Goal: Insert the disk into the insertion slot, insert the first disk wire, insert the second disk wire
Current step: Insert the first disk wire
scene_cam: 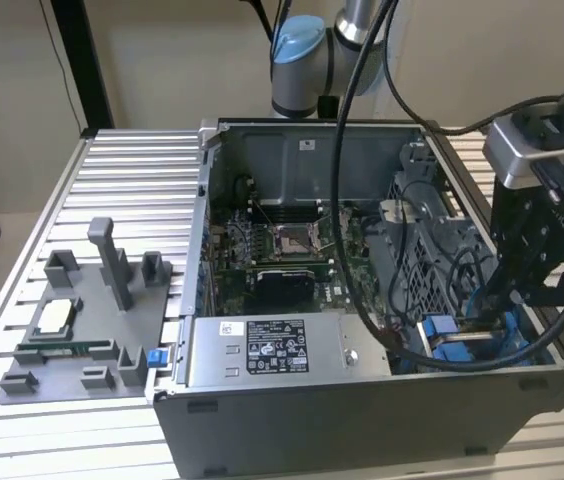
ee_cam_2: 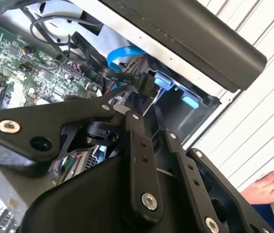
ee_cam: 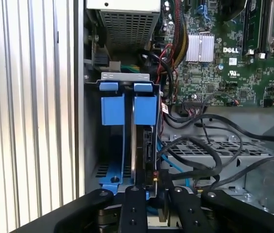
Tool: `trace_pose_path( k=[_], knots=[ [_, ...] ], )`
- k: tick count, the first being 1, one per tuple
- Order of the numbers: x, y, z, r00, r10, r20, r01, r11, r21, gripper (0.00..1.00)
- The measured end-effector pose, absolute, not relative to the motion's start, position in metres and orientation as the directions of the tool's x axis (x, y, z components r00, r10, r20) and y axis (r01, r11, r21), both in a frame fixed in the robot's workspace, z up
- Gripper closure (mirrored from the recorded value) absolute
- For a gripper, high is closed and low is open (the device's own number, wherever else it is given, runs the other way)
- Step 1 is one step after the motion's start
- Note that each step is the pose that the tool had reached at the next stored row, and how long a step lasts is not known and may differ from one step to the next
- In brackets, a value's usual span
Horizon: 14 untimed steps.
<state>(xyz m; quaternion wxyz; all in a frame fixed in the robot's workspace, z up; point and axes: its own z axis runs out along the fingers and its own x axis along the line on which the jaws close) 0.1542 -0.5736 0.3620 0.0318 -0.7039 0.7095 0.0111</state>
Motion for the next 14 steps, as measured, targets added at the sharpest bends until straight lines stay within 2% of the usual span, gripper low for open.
trace_pose_path(
  k=[4, 14],
  knots=[
    [0.154, -0.574, 0.373, -0.007, -0.998, -0.06, -1.0, 0.009, -0.029, 1.0],
    [0.175, -0.574, 0.373, -0.001, -0.998, -0.064, -1.0, 0.002, -0.015, 1.0]
  ],
)
